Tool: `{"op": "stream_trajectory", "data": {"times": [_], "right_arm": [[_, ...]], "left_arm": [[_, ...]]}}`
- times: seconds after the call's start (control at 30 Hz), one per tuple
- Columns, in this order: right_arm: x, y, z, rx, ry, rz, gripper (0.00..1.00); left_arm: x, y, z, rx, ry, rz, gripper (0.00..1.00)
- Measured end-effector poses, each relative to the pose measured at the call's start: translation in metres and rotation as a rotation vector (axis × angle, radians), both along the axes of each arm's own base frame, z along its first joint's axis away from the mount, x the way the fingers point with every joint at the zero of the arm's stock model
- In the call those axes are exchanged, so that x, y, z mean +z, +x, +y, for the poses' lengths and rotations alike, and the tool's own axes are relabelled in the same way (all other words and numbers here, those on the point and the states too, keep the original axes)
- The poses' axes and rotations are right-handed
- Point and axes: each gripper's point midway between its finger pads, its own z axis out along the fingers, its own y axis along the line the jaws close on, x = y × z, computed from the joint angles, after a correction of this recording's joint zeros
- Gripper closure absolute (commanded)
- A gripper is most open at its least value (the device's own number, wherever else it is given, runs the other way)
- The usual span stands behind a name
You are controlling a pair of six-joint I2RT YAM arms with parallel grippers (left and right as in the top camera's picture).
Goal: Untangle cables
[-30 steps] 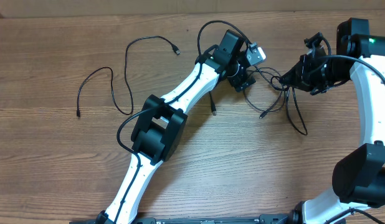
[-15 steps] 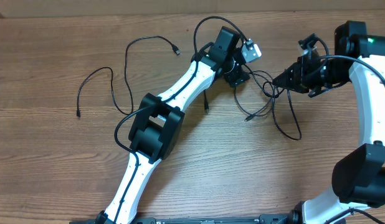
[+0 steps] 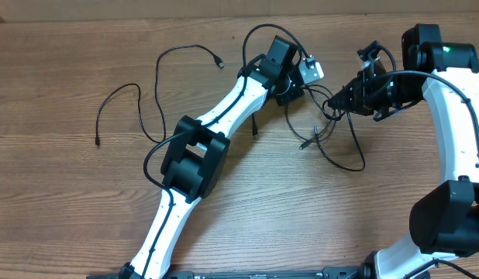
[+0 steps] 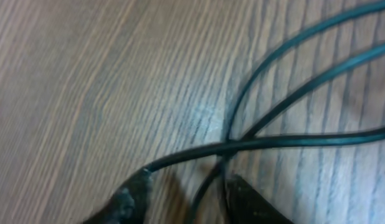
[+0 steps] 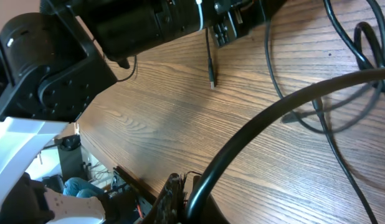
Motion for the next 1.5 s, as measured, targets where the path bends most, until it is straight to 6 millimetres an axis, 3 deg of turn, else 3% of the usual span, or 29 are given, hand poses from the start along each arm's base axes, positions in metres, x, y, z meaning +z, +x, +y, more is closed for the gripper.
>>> {"op": "stream_trajectory", "data": {"times": [0.03, 0.13, 0.47, 0.7, 0.8, 0.93, 1.07, 1.17, 1.3, 1.5], "right_arm": [[0.000, 0.000, 0.000, 0.000, 0.000, 0.001, 0.96], [0.000, 0.000, 0.000, 0.001, 0.000, 0.000, 0.96], [0.000, 0.003, 0.000, 0.003, -0.003, -0.019, 0.96], [-0.001, 0.004, -0.002, 0.001, -0.017, -0.021, 0.96], [-0.004, 0.006, -0.006, -0.001, -0.045, -0.028, 0.96], [-0.010, 0.013, -0.014, -0.022, -0.103, -0.046, 0.96], [-0.014, 0.018, -0.021, -0.046, -0.151, -0.051, 0.96], [-0.016, 0.021, -0.025, -0.060, -0.175, -0.056, 0.96], [-0.018, 0.024, -0.030, -0.076, -0.202, -0.058, 0.96], [-0.027, 0.031, -0.048, -0.156, -0.306, -0.037, 0.96]], "left_arm": [[-0.002, 0.000, 0.000, -0.004, 0.002, 0.000, 0.90], [-0.007, 0.002, -0.001, 0.004, 0.000, -0.002, 0.96], [0.001, 0.033, 0.015, 0.220, 0.009, -0.074, 0.96], [0.010, 0.042, 0.032, 0.342, 0.042, -0.088, 0.96], [0.025, 0.042, 0.041, 0.382, 0.062, -0.102, 0.96], [0.063, 0.044, 0.052, 0.431, 0.064, -0.152, 0.96], [0.100, 0.046, 0.071, 0.493, 0.074, -0.198, 0.96], [0.113, 0.046, 0.089, 0.532, 0.098, -0.198, 0.96], [0.115, 0.048, 0.119, 0.601, 0.122, -0.168, 0.96], [0.102, 0.048, 0.166, 0.686, 0.184, -0.089, 0.96]]}}
